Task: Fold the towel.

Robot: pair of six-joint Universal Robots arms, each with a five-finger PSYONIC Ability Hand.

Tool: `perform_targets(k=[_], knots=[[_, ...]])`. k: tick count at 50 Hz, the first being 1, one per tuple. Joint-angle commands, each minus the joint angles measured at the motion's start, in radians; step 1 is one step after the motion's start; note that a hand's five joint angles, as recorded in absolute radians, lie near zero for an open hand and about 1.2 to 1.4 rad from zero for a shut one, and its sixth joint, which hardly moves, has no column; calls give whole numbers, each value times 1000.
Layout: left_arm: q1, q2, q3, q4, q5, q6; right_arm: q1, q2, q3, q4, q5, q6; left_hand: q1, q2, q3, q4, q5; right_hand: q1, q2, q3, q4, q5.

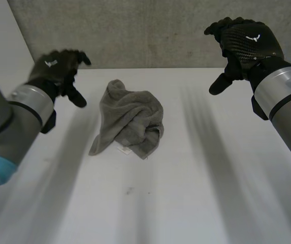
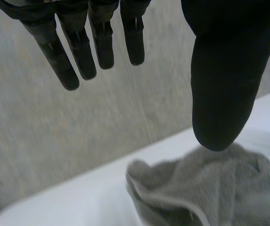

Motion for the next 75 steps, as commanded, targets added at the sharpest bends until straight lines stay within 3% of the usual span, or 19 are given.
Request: perform_targets(k=[1,4,9,24,30,31,33,37,38,45,50,55,58,63,72,73,74,75], knots=[[27,-176,38,-4,-9,-152,0,23,-2,-1,0,-2,111,112,112,115,114,-34,-48,-37,-58,-47],[54,-288,70,-12,-8,-332,0,39,-3,-1,0,-2,111,112,112,115,114,-34,-48,-37,-58,-47],[82,-363,86,-16,0,-448,-1,43,-5,-1,0,-2,111,112,112,115,114,-34,-48,-37,-58,-47],[65,-564,196,-19,31,-615,-1,76,-5,-3,0,-3,264,265,264,267,267,-34,-48,-37,-58,-47],[45,-595,221,-21,112,-663,-1,91,-8,-3,2,-6,502,503,502,505,505,-34,-48,-37,-58,-47],[37,-587,216,-25,132,-666,-1,97,-11,-3,2,-11,635,636,636,639,639,-34,-48,-37,-58,-47],[37,-587,216,-26,132,-666,-3,106,-14,-1,3,-25,637,638,637,640,640,-34,-48,-37,-58,-47],[19,-507,190,-84,144,-693,-11,140,-25,-1,5,-66,839,840,840,843,843,-34,-48,-37,-58,-47],[19,-485,172,-87,146,-696,-12,155,-28,-3,6,-77,981,982,982,985,985,-34,-48,-37,-58,-47],[25,-418,126,-98,141,-689,-11,267,-92,-16,5,-104,983,984,983,986,986,-34,-48,-37,-58,-47],[37,-285,8,-104,153,-679,-8,384,-169,-21,-32,-106,983,984,983,986,986,-34,-48,-37,-58,-47],[39,-60,-197,-101,216,-675,-3,519,-281,-13,-208,-92,983,984,983,986,986,-34,-48,-37,-58,-47],[36,-9,-250,-101,244,-670,8,572,-324,-15,-270,-77,983,984,983,986,986,-34,-48,-37,-58,-47],[30,219,-389,-105,310,-632,72,667,-403,-16,-294,23,983,984,983,986,986,-34,-48,-37,-58,-47],[37,373,-442,-102,311,-632,173,809,-490,-13,-316,140,983,984,983,986,986,-34,-48,-37,-58,-47],[39,381,-443,-102,311,-632,184,822,-488,-13,-330,140,983,984,983,986,986,-4,-18,-7,-28,-17],[42,384,-443,-102,311,-632,195,829,-488,-13,-340,140,983,984,983,986,986,189,174,186,165,175],[42,384,-443,-102,311,-632,195,829,-488,-13,-341,140,983,984,983,986,986,191,176,188,167,177]])
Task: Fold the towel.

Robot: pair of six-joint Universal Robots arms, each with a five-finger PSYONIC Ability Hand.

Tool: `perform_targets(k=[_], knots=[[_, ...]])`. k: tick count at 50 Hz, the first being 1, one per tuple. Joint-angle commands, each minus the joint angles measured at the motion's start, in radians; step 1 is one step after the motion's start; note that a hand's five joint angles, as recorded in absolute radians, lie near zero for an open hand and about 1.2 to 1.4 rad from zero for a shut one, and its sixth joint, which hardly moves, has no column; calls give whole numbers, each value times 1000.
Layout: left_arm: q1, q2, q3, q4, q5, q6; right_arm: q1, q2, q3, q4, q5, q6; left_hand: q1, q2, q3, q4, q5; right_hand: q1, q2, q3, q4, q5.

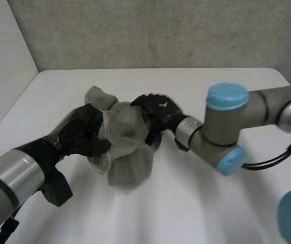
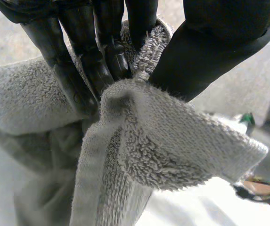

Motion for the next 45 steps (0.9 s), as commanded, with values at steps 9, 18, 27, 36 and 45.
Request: perform_targets(k=[9,18,27,36,45], knots=[[93,32,-6,4,-1,40,31,-85,-25,2,80,61,230,183,185,178,199,1188,1174,1185,1164,1175],[115,-48,25,21,-1,79,-85,-495,325,-6,266,-110,230,183,185,178,199,1188,1174,1185,1164,1175],[115,-138,42,23,-1,98,-36,-705,693,83,266,-273,230,183,185,178,199,1188,1174,1185,1164,1175],[113,-193,28,27,-1,137,219,-683,696,252,194,-187,230,183,185,178,199,1188,1174,1185,1164,1175],[103,-189,14,15,-1,207,102,-656,455,327,186,-139,230,183,185,178,199,197,182,193,173,183]])
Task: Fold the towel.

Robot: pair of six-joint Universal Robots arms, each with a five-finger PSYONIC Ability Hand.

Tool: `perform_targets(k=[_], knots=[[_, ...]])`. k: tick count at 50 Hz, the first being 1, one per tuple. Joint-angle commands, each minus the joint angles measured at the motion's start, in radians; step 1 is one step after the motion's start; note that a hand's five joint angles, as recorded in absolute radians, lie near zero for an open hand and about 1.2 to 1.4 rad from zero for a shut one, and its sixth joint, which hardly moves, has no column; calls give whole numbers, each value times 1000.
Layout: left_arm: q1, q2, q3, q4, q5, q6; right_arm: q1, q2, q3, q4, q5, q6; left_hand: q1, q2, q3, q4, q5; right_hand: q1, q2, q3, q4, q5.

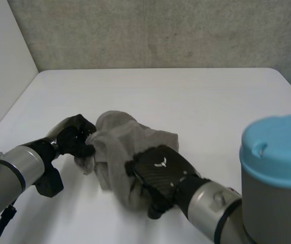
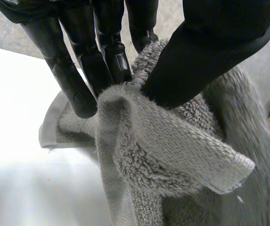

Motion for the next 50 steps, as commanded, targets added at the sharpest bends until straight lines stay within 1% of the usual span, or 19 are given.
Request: perform_targets(k=[1,3,9,11,15,17,19,20,22,25,27,28,33,39,44,47,48,49,50], knots=[[-11,8,-14,-11,0,54,-117,34,-216,57,-9,39,220,182,185,178,199,-131,-248,-262,-261,-262],[-16,19,-25,-12,0,55,-207,56,-282,65,-23,22,220,182,185,178,199,-128,-245,-259,-258,-259],[-21,158,-79,-46,8,57,-238,106,-371,63,-27,-58,220,182,185,178,199,-128,-245,-259,-258,-259],[-21,232,-108,-64,24,72,-245,148,-417,52,-26,-119,220,182,185,178,199,-131,-248,-262,-261,-262],[-21,301,-137,-90,44,107,-241,204,-470,35,-36,-175,220,182,185,178,199,-134,-251,-265,-264,-265],[-21,329,-148,-107,49,128,-235,238,-497,23,-61,-199,220,182,185,178,199,-137,-254,-268,-267,-268],[-22,373,-161,-142,52,149,-232,302,-534,-3,-140,-228,220,182,185,178,199,-137,-254,-268,-267,-268],[-22,373,-161,-142,52,149,-232,302,-534,-3,-141,-228,220,182,185,178,199,-137,-254,-268,-267,-268],[-24,393,-169,-161,54,152,-231,369,-578,-21,-229,-228,220,182,185,178,199,-131,-248,-262,-261,-262],[-25,418,-181,-187,54,154,-231,403,-604,-24,-260,-228,220,182,185,178,199,-122,-239,-254,-252,-253],[-30,433,-195,-196,54,155,-219,481,-666,-26,-299,-225,220,182,185,178,199,-119,-236,-251,-249,-250],[-30,433,-195,-196,54,155,-218,482,-666,-26,-299,-225,220,182,185,178,199,-119,-236,-251,-249,-250],[-30,456,-213,-201,54,155,-180,636,-791,-14,-314,-228,220,182,185,178,199,-99,-216,-230,-229,-230],[-30,473,-217,-207,54,158,-162,716,-842,-14,-317,-231,220,182,185,178,199,-81,-198,-212,-211,-212],[-30,484,-218,-213,54,155,-149,799,-914,-12,-311,-231,220,182,185,178,199,68,-49,-63,-62,-63],[-30,484,-218,-213,54,158,-149,814,-922,-12,-308,-233,220,182,185,178,199,98,-19,-33,-32,-33],[-30,484,-218,-213,54,158,-149,825,-922,-12,-303,-233,220,182,185,178,199,133,16,2,3,2],[-28,484,-218,-213,55,158,-149,830,-924,-14,-302,-234,220,182,185,178,199,267,150,136,137,136],[-28,484,-218,-213,55,158,-149,830,-924,-14,-302,-234,220,182,185,178,199,268,151,137,138,137]])
